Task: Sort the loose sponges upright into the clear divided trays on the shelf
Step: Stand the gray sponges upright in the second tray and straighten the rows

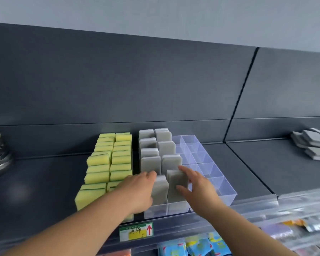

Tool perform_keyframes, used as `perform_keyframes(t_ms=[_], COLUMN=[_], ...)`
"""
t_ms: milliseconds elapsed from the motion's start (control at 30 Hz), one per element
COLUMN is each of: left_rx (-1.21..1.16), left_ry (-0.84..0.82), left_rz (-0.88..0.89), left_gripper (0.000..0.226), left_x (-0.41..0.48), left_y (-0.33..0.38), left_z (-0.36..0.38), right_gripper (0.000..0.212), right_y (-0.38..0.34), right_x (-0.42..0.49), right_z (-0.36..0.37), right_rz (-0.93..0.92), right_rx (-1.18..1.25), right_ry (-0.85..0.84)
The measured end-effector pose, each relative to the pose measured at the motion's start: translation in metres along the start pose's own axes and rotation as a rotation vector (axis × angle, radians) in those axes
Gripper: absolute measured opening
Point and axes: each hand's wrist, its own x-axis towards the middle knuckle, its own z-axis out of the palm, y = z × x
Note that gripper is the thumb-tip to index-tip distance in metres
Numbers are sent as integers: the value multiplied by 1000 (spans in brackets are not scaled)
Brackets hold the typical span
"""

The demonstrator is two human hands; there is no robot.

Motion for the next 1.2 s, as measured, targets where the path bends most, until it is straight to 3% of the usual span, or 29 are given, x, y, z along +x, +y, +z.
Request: perform_keyframes(t_ms=[267,433,600,800,1000,1200], left_rx=[-57,-179,-284,-411,-485,-535], left_ry=[208,353,197,-54,-112,-132], left_rz=[66,202,282,248,280,370], left_gripper=[68,62,59,63,63,61], left_x=[-15,-27,-25,-21,-12,25], left_y=[11,58,138,265,386,481], left_z=[-8,-8,20,79,114,109], right_gripper=[58,56,58,60,61,60], right_y=[12,47,116,231,316,371], right_x=[-47,-88,-148,-271,-372,-403], right_z=[-25,-60,-100,-153,-211,-269], right_rz=[121,218,390,668,826,877], right_rx=[34,45,87,79,50,93], right_ry=[163,227,204,169,276,423])
